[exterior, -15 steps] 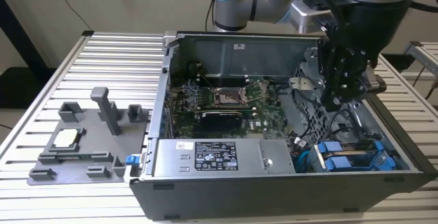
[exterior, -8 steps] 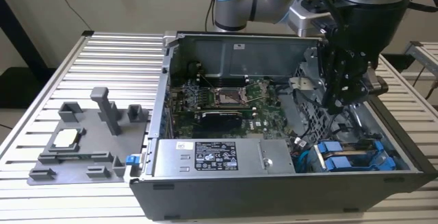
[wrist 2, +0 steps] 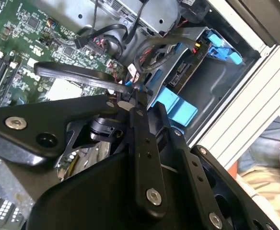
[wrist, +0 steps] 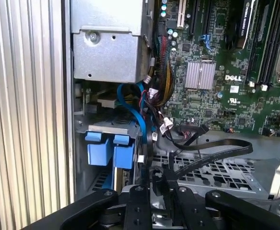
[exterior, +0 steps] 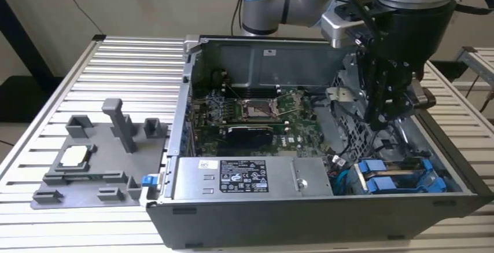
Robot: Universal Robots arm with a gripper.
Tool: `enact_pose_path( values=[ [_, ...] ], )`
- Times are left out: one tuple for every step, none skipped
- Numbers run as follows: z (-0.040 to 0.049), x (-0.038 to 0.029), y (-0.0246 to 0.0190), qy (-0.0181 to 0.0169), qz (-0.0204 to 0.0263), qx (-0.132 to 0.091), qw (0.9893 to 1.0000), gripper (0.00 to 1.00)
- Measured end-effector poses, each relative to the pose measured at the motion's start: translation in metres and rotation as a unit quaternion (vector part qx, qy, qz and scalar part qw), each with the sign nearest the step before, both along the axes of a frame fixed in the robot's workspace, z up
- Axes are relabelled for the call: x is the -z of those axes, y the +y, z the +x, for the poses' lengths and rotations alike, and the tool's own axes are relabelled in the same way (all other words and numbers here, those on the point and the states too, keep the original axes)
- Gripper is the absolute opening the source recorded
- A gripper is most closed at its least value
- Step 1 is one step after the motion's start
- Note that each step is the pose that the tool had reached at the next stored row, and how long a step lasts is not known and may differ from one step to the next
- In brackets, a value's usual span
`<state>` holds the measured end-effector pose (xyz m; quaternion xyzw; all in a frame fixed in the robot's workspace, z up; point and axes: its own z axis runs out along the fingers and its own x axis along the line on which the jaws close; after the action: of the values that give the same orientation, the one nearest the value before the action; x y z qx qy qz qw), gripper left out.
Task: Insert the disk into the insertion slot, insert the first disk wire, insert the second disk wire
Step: 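Insert the first disk wire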
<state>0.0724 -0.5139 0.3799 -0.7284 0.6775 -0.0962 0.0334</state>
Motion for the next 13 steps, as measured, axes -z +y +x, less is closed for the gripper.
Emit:
enact_pose_path(
  values=[
    [-0.0002,-0.0034,0.0000,0.0000,0.0002,0.000,1.0000,0.26],
    [-0.0003,-0.0074,0.0000,0.0000,0.0000,0.000,1.0000,0.26],
    [-0.0005,-0.0085,0.0001,0.0000,-0.0001,0.000,1.0000,0.26],
    [-0.0009,-0.0081,0.0007,-0.0013,0.0001,0.000,1.0000,0.26],
    [-0.0018,-0.0077,0.0015,-0.0053,-0.0005,0.000,1.0000,0.26],
    [-0.0026,-0.0069,0.0020,-0.0088,-0.0010,0.000,1.0000,0.26],
    [-0.0034,-0.0057,0.0024,-0.0115,-0.0015,0.000,0.9999,0.26],
    [-0.0042,-0.0046,0.0031,-0.0140,-0.0020,0.000,0.9999,0.26],
    [-0.0052,-0.0036,0.0039,-0.0164,-0.0024,0.000,0.9999,0.26],
    [-0.0064,-0.0032,0.0041,-0.0175,-0.0026,0.000,0.9998,0.26],
    [-0.0072,-0.0033,0.0041,-0.0176,-0.0028,0.000,0.9998,0.26],
    [-0.0078,-0.0030,0.0041,-0.0179,-0.0029,0.000,0.9998,0.26],
    [-0.0080,-0.0025,0.0042,-0.0185,-0.0036,0.000,0.9998,0.26]
  ],
)
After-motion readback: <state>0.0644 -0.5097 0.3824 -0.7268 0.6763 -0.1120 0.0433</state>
